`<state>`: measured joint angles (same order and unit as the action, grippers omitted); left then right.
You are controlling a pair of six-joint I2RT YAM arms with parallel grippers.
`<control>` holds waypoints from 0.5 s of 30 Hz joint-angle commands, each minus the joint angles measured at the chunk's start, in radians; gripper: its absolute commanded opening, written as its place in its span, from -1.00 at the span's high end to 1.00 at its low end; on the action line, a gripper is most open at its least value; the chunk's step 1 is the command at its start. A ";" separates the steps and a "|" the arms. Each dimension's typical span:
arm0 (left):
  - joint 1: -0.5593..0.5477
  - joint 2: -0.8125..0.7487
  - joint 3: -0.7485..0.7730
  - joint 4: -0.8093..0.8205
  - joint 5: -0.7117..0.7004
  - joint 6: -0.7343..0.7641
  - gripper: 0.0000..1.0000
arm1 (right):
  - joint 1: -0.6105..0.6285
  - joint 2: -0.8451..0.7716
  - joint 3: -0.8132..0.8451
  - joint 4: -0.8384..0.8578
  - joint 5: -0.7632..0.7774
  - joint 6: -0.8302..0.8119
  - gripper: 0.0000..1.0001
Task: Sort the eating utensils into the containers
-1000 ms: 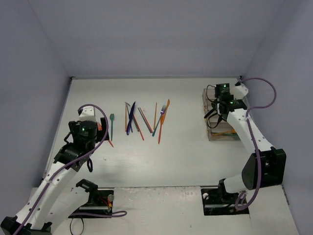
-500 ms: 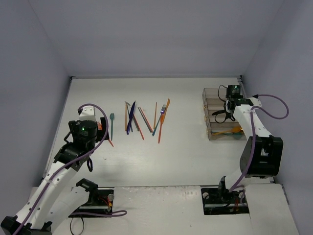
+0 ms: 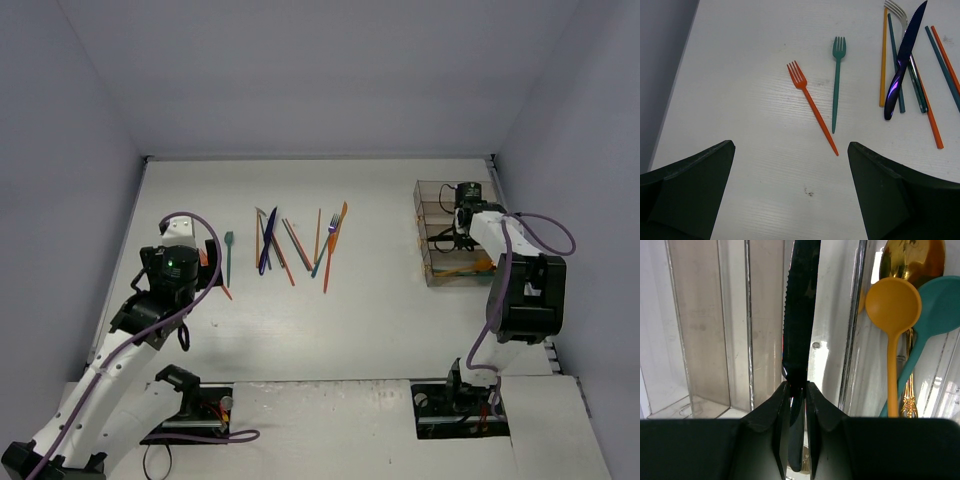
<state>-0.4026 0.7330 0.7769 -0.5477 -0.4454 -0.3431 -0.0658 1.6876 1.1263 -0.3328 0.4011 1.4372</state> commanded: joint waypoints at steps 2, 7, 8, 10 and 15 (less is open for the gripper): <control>0.007 0.006 0.037 0.020 -0.019 0.003 -0.91 | 0.007 -0.004 0.010 0.015 0.031 0.026 0.94; 0.007 0.014 0.038 0.022 -0.018 0.002 -0.91 | 0.019 -0.005 0.017 0.014 0.017 0.005 0.82; 0.007 0.015 0.039 0.023 -0.017 0.001 -0.91 | 0.021 -0.009 0.018 0.014 0.022 0.002 0.80; 0.007 0.018 0.039 0.022 -0.015 0.001 -0.91 | 0.028 -0.016 0.017 0.014 0.031 -0.003 0.72; 0.007 0.016 0.039 0.022 -0.013 0.001 -0.91 | 0.039 -0.030 0.025 0.014 0.027 -0.040 0.63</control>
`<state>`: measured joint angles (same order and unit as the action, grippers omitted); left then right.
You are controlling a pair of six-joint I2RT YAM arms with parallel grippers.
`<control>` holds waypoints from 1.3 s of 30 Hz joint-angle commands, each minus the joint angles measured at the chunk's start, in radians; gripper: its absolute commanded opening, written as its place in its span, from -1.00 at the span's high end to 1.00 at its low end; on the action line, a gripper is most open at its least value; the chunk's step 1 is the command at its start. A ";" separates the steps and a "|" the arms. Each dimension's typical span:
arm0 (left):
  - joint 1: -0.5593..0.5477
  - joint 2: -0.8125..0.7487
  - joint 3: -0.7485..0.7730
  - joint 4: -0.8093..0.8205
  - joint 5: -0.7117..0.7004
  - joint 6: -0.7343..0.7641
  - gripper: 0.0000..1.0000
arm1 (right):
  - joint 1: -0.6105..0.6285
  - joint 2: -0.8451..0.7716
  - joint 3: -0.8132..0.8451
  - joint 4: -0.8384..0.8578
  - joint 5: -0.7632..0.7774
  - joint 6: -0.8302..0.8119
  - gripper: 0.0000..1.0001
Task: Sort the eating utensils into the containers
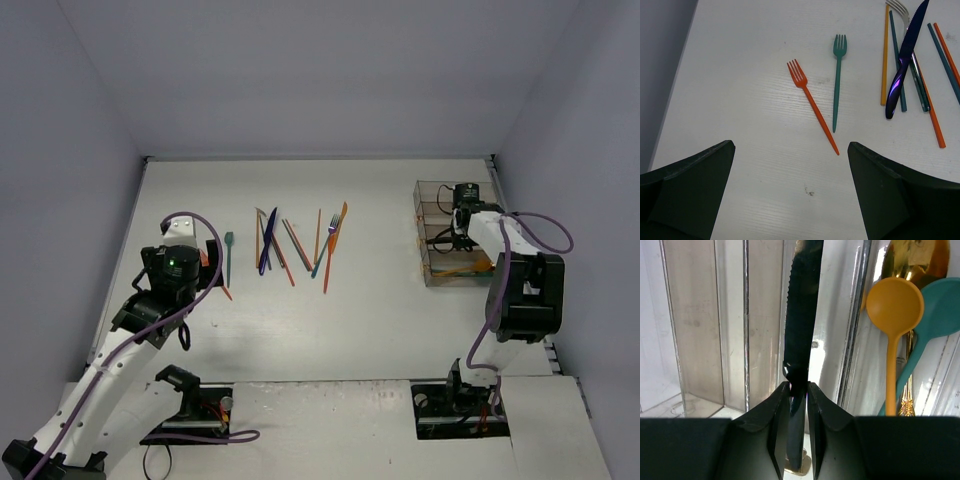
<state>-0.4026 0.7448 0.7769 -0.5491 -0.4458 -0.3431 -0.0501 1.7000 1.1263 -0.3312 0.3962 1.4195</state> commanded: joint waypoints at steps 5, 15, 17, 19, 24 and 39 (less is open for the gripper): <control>0.007 0.008 0.039 0.024 -0.007 0.001 -0.91 | 0.043 -0.072 0.030 0.012 0.029 -0.058 0.57; 0.007 0.010 0.039 0.027 0.000 0.001 -0.91 | 0.219 -0.082 0.187 0.014 0.057 -0.444 0.51; 0.007 0.011 0.039 0.029 0.002 0.001 -0.91 | 0.267 -0.048 0.250 0.014 0.017 -0.594 0.50; 0.007 0.014 0.039 0.029 0.002 0.002 -0.91 | 0.314 -0.028 0.277 0.014 -0.001 -0.667 0.49; 0.007 0.028 0.040 0.031 0.011 0.003 -0.91 | 0.435 0.068 0.363 0.029 -0.093 -0.856 0.48; 0.007 0.043 0.040 0.031 0.010 0.003 -0.91 | 0.716 0.267 0.362 0.065 -0.154 -0.798 0.49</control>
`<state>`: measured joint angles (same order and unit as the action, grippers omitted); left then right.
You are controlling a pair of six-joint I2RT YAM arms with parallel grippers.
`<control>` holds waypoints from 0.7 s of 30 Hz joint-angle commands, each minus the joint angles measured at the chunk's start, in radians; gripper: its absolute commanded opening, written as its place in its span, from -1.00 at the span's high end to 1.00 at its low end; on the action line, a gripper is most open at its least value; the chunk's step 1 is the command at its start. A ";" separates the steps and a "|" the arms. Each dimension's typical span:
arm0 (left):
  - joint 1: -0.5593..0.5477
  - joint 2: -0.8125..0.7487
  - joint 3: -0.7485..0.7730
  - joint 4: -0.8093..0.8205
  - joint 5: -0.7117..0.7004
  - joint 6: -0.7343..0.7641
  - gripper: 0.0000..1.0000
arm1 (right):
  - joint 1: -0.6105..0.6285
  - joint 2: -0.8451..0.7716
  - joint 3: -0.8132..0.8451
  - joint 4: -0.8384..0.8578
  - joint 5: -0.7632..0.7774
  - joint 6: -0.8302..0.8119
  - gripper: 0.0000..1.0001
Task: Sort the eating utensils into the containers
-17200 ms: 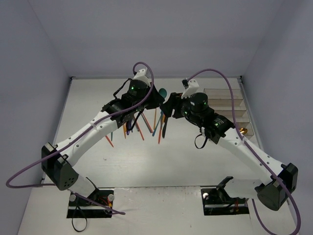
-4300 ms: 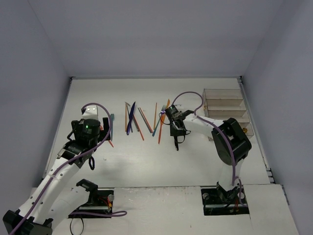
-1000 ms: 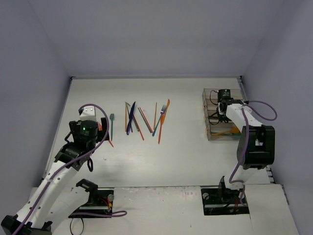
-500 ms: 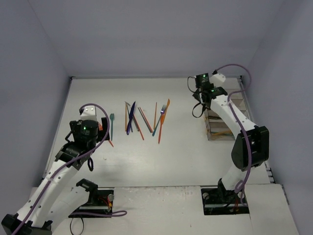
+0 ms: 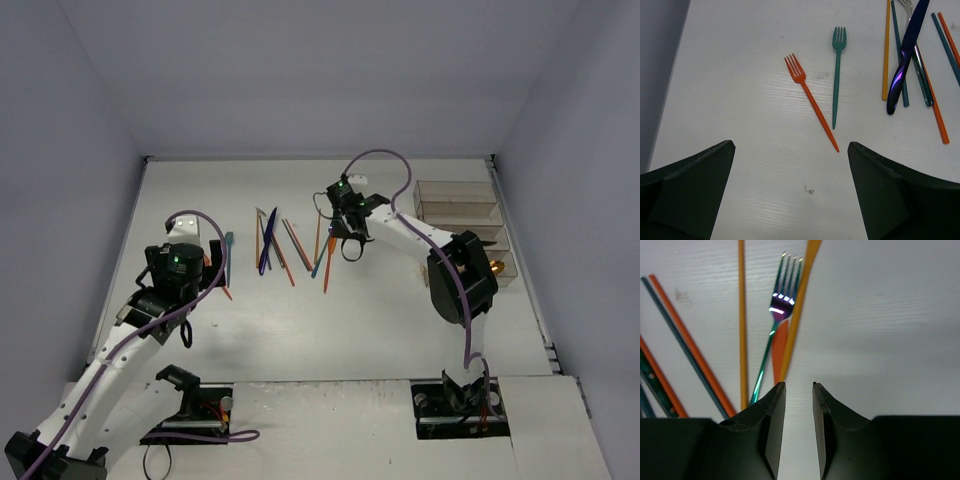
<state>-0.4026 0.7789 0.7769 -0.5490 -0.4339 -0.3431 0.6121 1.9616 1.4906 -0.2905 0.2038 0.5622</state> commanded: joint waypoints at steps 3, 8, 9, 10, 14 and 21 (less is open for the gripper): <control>0.007 0.013 0.041 0.033 -0.001 0.004 -0.91 | 0.101 0.029 -0.011 0.025 0.059 0.102 0.48; 0.007 0.014 0.041 0.034 0.001 0.004 -0.91 | 0.121 0.040 -0.042 0.025 0.093 0.174 0.48; 0.007 0.014 0.041 0.034 0.001 0.004 -0.91 | 0.122 0.041 -0.049 0.025 0.096 0.181 0.49; 0.007 0.014 0.041 0.034 0.001 0.004 -0.91 | 0.123 0.041 -0.057 0.025 0.099 0.187 0.49; 0.007 0.014 0.041 0.035 0.002 0.004 -0.91 | 0.132 0.045 -0.082 0.024 0.111 0.209 0.49; 0.007 0.014 0.039 0.035 0.003 0.004 -0.91 | 0.146 0.064 -0.109 0.023 0.110 0.234 0.50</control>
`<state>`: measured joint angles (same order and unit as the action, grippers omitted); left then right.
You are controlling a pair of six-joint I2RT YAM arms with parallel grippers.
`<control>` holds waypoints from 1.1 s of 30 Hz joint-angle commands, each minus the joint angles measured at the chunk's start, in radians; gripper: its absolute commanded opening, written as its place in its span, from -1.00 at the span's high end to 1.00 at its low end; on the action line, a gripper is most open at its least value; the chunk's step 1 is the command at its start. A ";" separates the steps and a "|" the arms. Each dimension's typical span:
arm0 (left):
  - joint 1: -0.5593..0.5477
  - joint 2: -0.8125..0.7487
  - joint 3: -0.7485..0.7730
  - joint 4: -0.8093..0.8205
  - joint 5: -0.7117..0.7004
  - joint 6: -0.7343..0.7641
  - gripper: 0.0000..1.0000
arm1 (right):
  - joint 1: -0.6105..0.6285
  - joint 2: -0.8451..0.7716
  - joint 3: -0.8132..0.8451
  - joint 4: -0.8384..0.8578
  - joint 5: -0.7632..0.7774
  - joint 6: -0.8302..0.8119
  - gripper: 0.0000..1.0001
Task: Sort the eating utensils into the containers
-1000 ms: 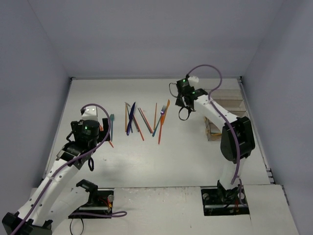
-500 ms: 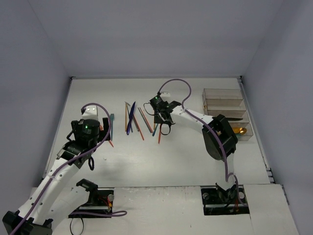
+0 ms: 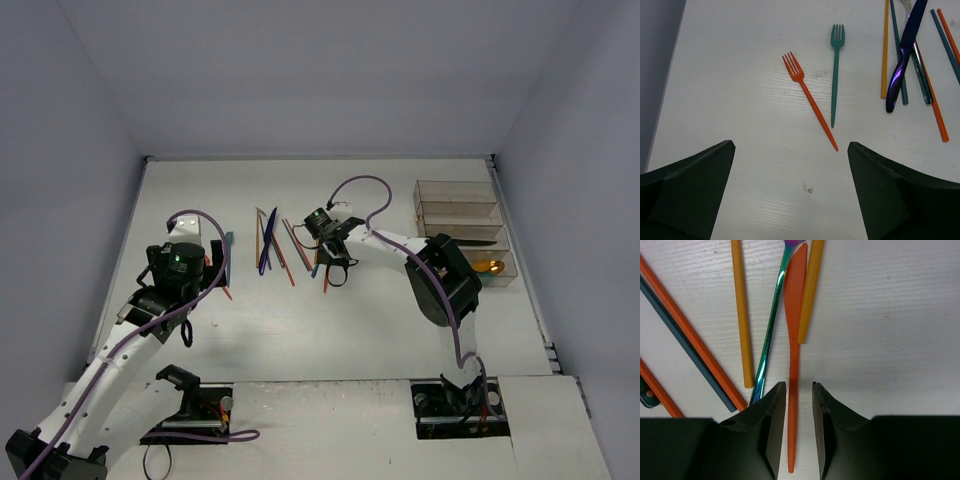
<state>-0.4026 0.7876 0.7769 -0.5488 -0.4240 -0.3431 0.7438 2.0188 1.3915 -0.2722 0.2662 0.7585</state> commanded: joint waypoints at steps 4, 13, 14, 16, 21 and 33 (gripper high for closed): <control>0.007 0.005 0.039 0.035 -0.007 0.006 -0.91 | 0.026 0.022 -0.027 0.004 0.031 0.059 0.58; 0.007 -0.005 0.039 0.033 -0.012 0.007 -0.91 | 0.071 -0.037 -0.143 -0.019 -0.018 0.075 1.00; 0.007 -0.005 0.039 0.033 -0.012 0.007 -0.91 | 0.085 -0.058 -0.169 -0.024 -0.020 0.079 1.00; 0.007 -0.005 0.039 0.033 -0.012 0.007 -0.91 | 0.114 -0.093 -0.212 -0.033 -0.021 0.090 1.00; 0.006 -0.001 0.041 0.033 -0.016 0.009 -0.91 | 0.184 -0.211 -0.328 -0.057 -0.057 0.120 1.00; 0.007 0.001 0.041 0.035 -0.013 0.006 -0.91 | 0.089 -0.579 -0.267 -0.093 0.091 0.135 1.00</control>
<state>-0.4026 0.7864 0.7769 -0.5484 -0.4236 -0.3428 0.9347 1.5843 1.0541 -0.3334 0.2310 0.8611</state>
